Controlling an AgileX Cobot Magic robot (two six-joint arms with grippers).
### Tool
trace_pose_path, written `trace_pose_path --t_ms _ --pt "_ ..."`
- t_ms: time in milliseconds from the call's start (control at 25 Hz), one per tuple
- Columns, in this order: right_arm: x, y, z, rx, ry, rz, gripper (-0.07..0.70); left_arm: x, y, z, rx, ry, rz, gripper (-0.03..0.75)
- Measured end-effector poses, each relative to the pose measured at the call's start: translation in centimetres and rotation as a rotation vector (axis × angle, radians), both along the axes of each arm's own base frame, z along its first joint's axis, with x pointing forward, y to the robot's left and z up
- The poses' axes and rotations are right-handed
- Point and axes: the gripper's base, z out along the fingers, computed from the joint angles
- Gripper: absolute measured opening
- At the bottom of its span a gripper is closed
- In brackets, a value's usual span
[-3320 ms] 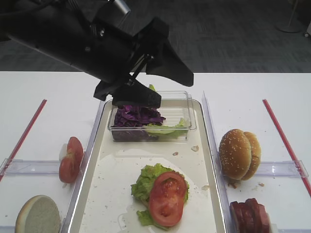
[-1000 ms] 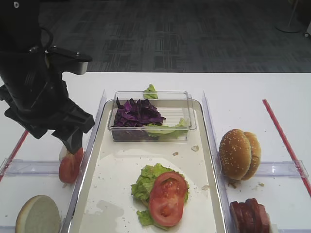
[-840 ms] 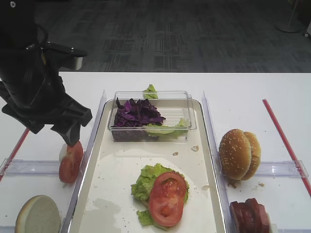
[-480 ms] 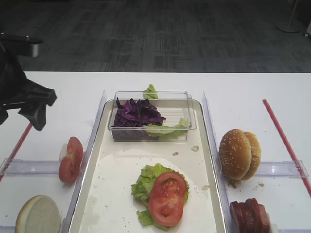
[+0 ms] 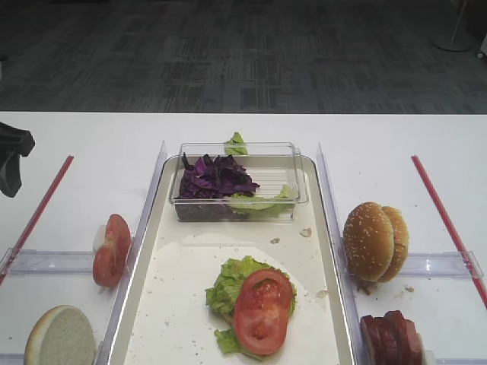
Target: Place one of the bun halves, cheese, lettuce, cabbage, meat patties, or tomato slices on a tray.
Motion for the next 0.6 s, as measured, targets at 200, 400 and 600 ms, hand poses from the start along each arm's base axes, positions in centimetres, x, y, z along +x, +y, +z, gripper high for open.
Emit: trace_pose_path --t_ms 200,400,600 --pt "0.0 0.0 0.0 0.0 0.0 0.0 0.302 -0.2 0.0 0.1 -0.004 0.0 0.001 0.511" --pt "0.0 0.0 0.0 0.0 0.0 0.0 0.302 -2.3 0.0 0.9 -0.006 -0.049 -0.002 0.511" --pt "0.0 0.0 0.0 0.0 0.0 0.0 0.302 -6.1 0.0 1.1 -0.01 -0.092 -0.005 0.511"
